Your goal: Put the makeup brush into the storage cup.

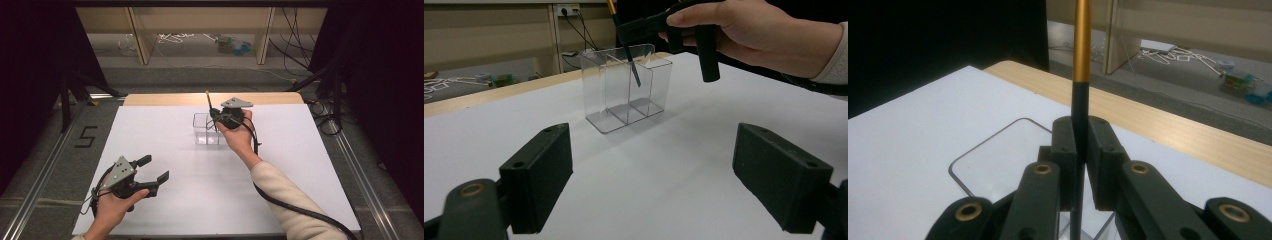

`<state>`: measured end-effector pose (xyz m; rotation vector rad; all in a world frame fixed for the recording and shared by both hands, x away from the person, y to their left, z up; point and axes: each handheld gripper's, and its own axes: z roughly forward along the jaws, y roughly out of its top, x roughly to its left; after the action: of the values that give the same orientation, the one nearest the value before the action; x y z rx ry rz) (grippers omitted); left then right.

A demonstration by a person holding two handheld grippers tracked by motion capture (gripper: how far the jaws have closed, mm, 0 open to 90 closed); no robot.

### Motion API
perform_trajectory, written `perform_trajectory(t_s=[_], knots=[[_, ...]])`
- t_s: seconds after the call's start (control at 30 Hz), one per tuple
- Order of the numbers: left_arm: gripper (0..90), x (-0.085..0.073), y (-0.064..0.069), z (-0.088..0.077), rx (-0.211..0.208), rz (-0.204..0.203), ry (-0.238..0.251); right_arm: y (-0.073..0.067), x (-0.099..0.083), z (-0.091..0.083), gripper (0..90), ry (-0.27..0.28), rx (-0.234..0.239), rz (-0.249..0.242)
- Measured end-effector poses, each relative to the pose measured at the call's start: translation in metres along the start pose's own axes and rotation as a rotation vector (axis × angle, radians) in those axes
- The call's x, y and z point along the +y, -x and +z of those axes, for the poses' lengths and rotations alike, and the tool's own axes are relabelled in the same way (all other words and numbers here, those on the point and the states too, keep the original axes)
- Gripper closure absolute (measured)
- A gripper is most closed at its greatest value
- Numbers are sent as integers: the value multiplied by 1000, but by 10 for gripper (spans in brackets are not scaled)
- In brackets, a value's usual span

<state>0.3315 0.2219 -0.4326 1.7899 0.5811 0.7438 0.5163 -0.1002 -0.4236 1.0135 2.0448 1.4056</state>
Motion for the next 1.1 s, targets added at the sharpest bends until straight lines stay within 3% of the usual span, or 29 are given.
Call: perform_trajectory(t_s=[1.1], knots=[[157, 0, 0, 0, 1, 0, 0, 0, -3, 2, 834, -22, -3, 3]])
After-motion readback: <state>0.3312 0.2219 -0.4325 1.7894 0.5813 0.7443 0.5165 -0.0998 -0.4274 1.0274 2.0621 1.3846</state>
